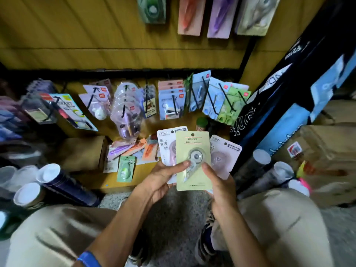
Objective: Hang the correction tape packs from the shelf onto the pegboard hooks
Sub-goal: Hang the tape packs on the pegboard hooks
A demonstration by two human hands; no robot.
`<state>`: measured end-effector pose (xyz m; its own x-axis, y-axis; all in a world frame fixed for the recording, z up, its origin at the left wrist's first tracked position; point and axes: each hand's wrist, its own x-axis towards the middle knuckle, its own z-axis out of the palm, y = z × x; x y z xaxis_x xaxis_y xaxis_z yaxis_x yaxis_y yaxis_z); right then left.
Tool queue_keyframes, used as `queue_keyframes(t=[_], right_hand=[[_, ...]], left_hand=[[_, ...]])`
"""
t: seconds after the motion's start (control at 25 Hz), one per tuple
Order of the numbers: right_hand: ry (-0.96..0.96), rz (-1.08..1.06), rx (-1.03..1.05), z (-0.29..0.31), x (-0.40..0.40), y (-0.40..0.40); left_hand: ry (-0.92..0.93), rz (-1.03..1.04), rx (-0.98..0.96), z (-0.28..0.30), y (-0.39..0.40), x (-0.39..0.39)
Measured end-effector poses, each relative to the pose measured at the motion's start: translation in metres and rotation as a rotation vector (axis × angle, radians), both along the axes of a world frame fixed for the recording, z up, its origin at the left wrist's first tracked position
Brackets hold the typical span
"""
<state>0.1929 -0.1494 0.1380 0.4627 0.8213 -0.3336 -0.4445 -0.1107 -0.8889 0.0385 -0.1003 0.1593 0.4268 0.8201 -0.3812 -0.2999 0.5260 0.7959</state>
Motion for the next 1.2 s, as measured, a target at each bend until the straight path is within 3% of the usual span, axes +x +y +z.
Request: queue_keyframes(t=[0.2, 0.4, 0.68, 1.2], right_hand=[[-0.05, -0.096, 0.2, 0.081, 0.006, 0.01], [-0.096, -0.056, 0.352, 0.157, 0.026, 0.038], [-0.153, 0.109, 0.407, 0.203, 0.046, 0.055], [-0.199, 0.245, 0.451, 0.212, 0.048, 0.07]], left_hand=[[-0.036, 0.124, 0.179, 0.069, -0.002, 0.014], [-0.059, 0.288, 0.181, 0.133, 0.02, -0.005], [-0.067, 0.454, 0.217, 0.177, 0.038, -0.015], [-0.032, 0.188, 0.123, 0.185, 0.041, 0.01]])
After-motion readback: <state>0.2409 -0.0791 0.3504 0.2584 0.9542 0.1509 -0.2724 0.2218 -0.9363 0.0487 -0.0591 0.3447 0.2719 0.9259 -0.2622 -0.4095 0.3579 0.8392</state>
